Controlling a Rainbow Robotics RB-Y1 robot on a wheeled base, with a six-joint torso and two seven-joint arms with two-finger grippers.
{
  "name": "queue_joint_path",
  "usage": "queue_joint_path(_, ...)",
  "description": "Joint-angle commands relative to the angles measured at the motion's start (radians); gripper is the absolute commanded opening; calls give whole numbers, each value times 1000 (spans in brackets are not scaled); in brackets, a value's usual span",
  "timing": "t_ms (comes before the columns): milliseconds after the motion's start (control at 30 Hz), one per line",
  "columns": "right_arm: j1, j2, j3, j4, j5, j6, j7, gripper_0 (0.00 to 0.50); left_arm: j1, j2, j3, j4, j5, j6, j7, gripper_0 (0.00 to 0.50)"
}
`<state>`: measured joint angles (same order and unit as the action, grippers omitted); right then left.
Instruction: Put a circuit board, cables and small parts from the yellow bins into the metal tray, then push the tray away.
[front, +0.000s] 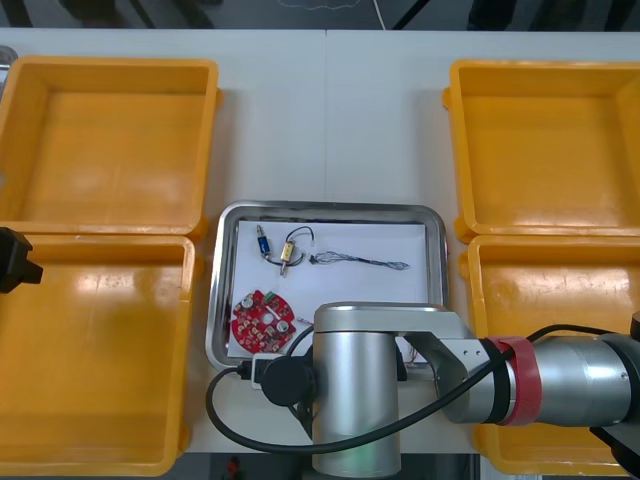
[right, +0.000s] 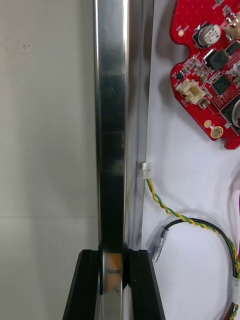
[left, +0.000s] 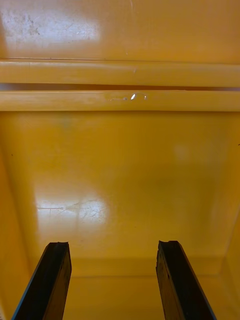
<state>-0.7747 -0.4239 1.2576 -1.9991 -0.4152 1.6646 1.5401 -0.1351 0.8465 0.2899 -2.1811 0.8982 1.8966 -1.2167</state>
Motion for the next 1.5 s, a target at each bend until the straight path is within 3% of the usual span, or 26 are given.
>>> queue_joint_path(33, -6, 24, 16, -9, 36, -17, -3, 0, 23, 29, 12, -14, 2, -10, -96, 500)
queue_joint_path(500, -123, -6, 13, -3, 32, -37, 15, 0, 23, 29, 12, -14, 2, -10, -96, 500)
queue_joint_path(733, -186, -6, -40, 60, -23, -49, 34, 0, 23, 29, 12, -14, 2, -10, -96, 500)
queue_joint_path(1167, -247, -3, -103, 148, -33, -89, 67, 0, 23, 29, 12, -14, 2, -10, -96, 500)
queue_joint_path(1300, -281, -1, -118, 191, -65, -108, 83, 0, 23, 29, 12, -14, 2, -10, -96, 500)
queue_joint_path(1500, -333, -3, -133, 258, -106, -155, 170, 0, 23, 29, 12, -14, 2, -10, -96, 500)
